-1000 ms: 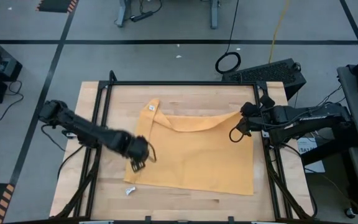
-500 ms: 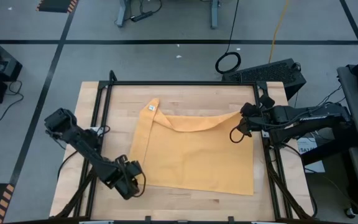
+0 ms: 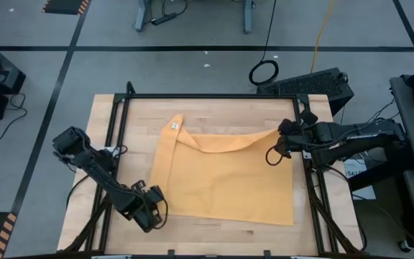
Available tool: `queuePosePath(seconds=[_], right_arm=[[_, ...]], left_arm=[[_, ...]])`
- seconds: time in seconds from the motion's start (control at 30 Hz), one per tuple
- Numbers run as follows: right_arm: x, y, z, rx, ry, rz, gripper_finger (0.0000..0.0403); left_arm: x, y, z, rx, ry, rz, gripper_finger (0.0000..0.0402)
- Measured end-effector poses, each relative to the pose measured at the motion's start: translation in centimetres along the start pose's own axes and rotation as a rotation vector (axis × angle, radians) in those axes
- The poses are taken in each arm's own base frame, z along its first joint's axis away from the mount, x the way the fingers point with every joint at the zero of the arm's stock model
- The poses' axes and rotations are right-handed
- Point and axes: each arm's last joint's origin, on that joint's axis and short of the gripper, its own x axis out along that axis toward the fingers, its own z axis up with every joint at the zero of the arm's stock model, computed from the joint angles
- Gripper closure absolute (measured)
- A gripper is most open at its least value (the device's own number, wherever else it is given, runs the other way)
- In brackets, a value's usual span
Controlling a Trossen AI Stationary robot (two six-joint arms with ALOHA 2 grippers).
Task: Roll towel
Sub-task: Roll the yellow towel
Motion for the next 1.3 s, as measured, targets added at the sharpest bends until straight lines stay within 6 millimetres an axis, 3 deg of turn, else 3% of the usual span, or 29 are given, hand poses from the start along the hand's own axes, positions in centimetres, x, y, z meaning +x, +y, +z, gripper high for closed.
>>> queuePosePath(seconds=[0.13,0.23,0.47,0.57,0.73,0.87,1.0,1.1,1.2,1.3], right_arm=[[0.0,-0.2,-0.5,-0.026,0.064,0.018,0.0403],[-0.1,-0.3,-0.8,-0.032,0.108,0.030,0.0403],[-0.1,-0.3,-1.0,-0.039,0.140,0.054,0.0403],[-0.1,-0.3,-1.1,-0.043,0.145,0.051,0.0403],[-0.1,-0.3,-1.1,-0.042,0.144,0.051,0.0403],[-0.1,-0.3,-1.1,-0.042,0.144,0.051,0.0403],[-0.1,-0.3,-1.1,-0.041,0.142,0.052,0.0403],[-0.1,-0.3,-1.0,-0.039,0.140,0.053,0.0403],[-0.1,-0.3,-1.0,-0.036,0.137,0.055,0.0403],[-0.1,-0.3,-1.0,-0.037,0.138,0.055,0.0403]], left_arm=[[-2.4,-1.1,-0.3,-0.067,-0.070,-0.085,0.0377],[-3.5,-0.9,-1.5,-0.123,-0.100,-0.072,0.0377],[-3.8,0.4,-5.9,-0.338,-0.074,0.031,0.0373],[-3.6,0.2,-7.4,-0.443,0.003,-0.003,0.0336],[-3.9,-0.8,-8.6,-0.491,0.093,-0.095,0.0235],[-4.3,-0.8,-7.5,-0.402,-0.074,-0.109,0.0162],[-4.5,-0.9,-4.5,-0.271,-0.365,-0.104,0.0139],[-3.7,-1.2,-1.7,-0.131,-0.441,-0.082,0.0151],[-1.9,-1.3,0.2,-0.003,-0.351,-0.100,0.0187],[-0.3,-1.0,0.7,0.033,-0.230,-0.100,0.0243]])
